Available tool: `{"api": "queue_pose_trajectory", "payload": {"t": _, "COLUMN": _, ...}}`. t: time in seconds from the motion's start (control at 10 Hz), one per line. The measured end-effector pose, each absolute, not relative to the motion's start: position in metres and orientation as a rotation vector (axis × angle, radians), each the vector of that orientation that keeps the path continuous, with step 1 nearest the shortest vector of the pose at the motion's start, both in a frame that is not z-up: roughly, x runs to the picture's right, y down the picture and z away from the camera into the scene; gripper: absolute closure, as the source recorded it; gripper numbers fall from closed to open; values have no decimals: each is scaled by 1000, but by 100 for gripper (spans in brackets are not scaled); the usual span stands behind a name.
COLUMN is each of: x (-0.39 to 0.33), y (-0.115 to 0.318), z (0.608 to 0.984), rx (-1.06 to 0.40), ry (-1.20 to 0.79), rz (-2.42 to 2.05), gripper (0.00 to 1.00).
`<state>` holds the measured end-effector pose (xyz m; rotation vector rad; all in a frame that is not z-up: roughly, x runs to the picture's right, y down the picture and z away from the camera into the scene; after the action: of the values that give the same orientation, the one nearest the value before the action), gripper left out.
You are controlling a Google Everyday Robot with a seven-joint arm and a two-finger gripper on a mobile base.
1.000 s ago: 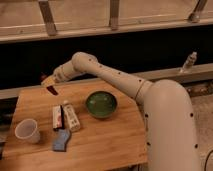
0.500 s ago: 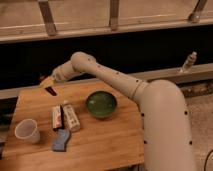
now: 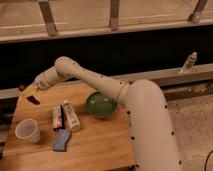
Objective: Place the pepper in the ceramic cup
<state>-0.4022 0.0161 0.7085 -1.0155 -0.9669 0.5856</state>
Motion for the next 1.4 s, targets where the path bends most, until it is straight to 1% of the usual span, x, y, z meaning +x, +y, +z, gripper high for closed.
{"api": "queue_pose_trajectory", "payload": {"t": 0.4, "x": -405, "y": 33, "z": 707, "rx": -1068, "ry": -1009, "rz": 597, "gripper": 100}}
{"api": "queue_pose_trajectory", "payload": {"t": 0.8, "x": -404, "y": 66, "z": 708, "rx": -1145, "ry": -1025, "rz": 627, "gripper": 100}}
{"api": "queue_pose_trajectory", "payload": {"t": 1.0, "x": -406, "y": 79, "z": 701, "rx": -1170, "ry": -1038, "rz": 629, "gripper": 100}}
{"api": "queue_pose_trajectory", "payload": {"t": 1.4, "x": -407, "y": 89, "z": 690, "rx": -1185, "ry": -1058, "rz": 629, "gripper": 100}}
